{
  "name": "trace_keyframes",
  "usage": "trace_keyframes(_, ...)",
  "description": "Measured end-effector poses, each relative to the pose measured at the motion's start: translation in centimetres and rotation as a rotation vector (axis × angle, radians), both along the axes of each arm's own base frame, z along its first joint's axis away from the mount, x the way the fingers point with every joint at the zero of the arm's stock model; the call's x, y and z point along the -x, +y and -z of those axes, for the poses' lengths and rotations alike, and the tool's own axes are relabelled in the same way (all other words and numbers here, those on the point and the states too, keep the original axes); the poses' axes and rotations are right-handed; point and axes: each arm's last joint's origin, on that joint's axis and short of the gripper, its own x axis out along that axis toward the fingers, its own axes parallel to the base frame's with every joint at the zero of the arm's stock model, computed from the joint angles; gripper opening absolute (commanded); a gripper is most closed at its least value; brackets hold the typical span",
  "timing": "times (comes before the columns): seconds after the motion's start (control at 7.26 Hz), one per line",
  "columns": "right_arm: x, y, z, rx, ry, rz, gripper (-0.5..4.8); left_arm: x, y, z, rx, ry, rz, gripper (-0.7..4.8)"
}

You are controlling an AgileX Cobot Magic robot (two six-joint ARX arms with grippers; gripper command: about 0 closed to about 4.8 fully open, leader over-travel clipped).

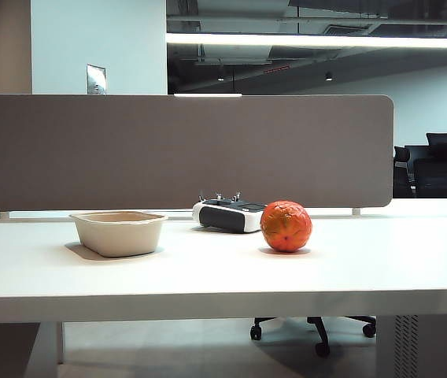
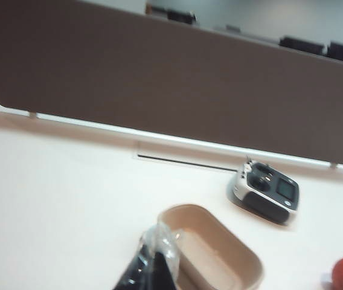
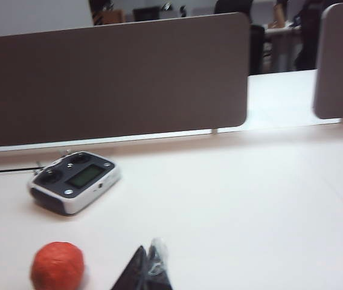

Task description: Pick up the orange and place it into the paper lunchbox.

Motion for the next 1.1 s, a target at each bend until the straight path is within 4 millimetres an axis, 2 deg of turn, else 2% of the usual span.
trace_keyframes(0.14, -1.3, 0.3, -1.7, 0.003, 0.016, -0.049, -0.06, -1.5, -0.1, -2.4, -0.019, 0.027, 0.025, -0.06)
trace_keyframes(0.28, -1.7, 0.5, -2.3, 0.004, 0.021, -0.070, -0.06, -1.9, -0.1, -3.2, -0.033, 0.031, 0.030, -0.06)
trace_keyframes(0.41, -2.8, 1.0, -3.5, 0.006, 0.031, -0.127, -0.06, -3.2, -0.2, -4.7, -0.071, 0.062, 0.038, -0.06)
trace_keyframes(0.55, -5.1, 3.2, -4.9, 0.013, 0.072, -0.264, -0.06, -6.5, -1.1, -6.3, -0.093, 0.165, 0.130, -0.06)
trace_keyframes(0.69, -6.3, 5.2, -5.0, 0.022, 0.106, -0.360, -0.06, -7.7, -2.8, -7.3, -0.128, 0.185, 0.230, -0.06)
trace_keyframes(0.83, -6.9, 6.5, -4.7, 0.030, 0.137, -0.412, -0.06, -7.8, -3.8, -7.7, -0.152, 0.210, 0.270, -0.06)
trace_keyframes(0.96, -7.7, 9.6, -3.5, 0.056, 0.211, -0.534, -0.06, -6.7, -4.9, -6.3, -0.214, 0.451, 0.337, -0.06)
trace_keyframes(1.1, -7.7, 9.6, -3.3, 0.058, 0.222, -0.533, -0.06, -6.4, -4.9, -6.9, -0.229, 0.444, 0.361, -0.06)
